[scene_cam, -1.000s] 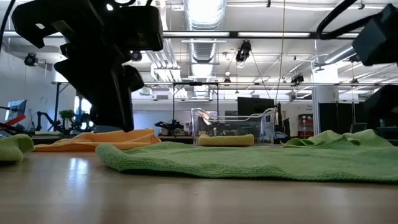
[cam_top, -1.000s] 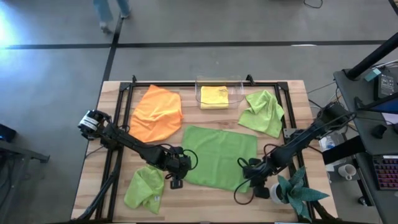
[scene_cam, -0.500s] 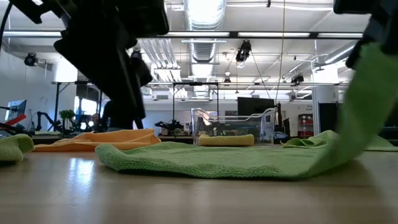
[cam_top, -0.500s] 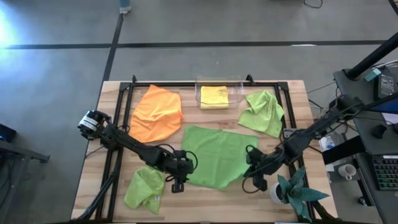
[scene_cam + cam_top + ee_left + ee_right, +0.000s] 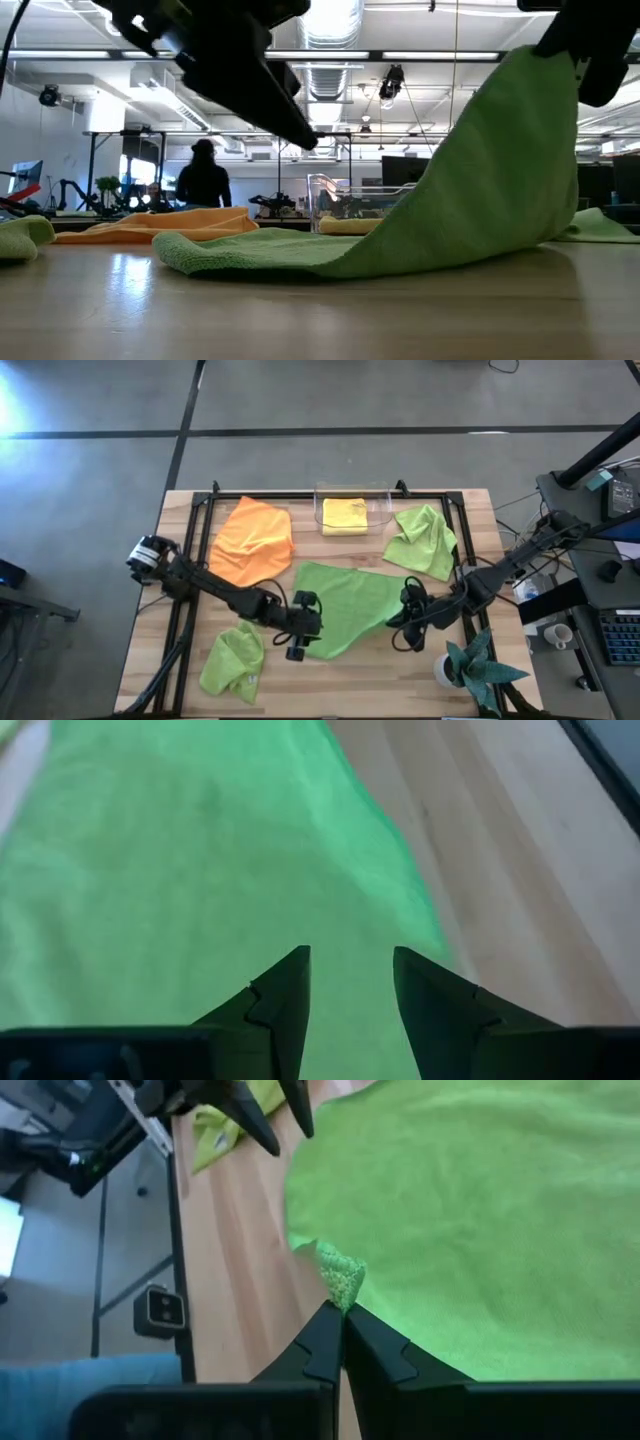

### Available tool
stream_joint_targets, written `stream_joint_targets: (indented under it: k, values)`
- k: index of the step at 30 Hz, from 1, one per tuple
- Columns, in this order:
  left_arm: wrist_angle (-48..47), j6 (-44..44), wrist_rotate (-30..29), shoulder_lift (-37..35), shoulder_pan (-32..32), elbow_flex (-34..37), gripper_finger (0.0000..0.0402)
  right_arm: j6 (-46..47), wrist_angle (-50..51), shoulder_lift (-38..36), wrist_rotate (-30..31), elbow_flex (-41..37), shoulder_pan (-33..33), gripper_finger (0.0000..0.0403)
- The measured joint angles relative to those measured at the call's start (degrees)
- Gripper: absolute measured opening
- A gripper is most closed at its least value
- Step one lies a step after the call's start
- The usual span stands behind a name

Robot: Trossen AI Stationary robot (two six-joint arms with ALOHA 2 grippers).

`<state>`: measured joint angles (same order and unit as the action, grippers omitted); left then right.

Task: Fold microfiber towels
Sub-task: Fold the green microfiber cloth

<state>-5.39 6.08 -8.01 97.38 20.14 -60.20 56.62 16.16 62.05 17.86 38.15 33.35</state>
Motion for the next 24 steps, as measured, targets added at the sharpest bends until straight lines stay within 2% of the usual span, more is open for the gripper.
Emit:
stream_joint_targets:
  k: [5, 10, 15, 20, 24]
  values:
    - [1.56, -1.96, 0.01, 0.00, -3.39, 0.00, 0.0130, -0.01, -0.11, -0.15, 0.25, 0.00, -1.96, 0.0009]
    - [7.51, -1.47, 0.65, 0.00, -5.23, 0.00, 0.0130, -0.02, -0.13, -0.14, 0.29, 0.00, -3.63, 0.0009]
    - [15.42, 6.20, 3.36, 0.00, -5.94, 0.00, 0.0130, -0.06, -0.13, -0.10, 0.31, 0.00, -4.92, 0.0009]
    - [21.89, 13.78, 3.34, 1.13, -5.83, -0.07, 0.0130, -0.39, -0.56, -0.12, 0.32, 0.00, -6.00, 0.0009]
    - [25.66, 14.74, 3.17, 3.80, -6.20, -0.53, 0.0130, -1.13, -1.34, -0.10, 0.40, 0.00, -7.08, 0.0008]
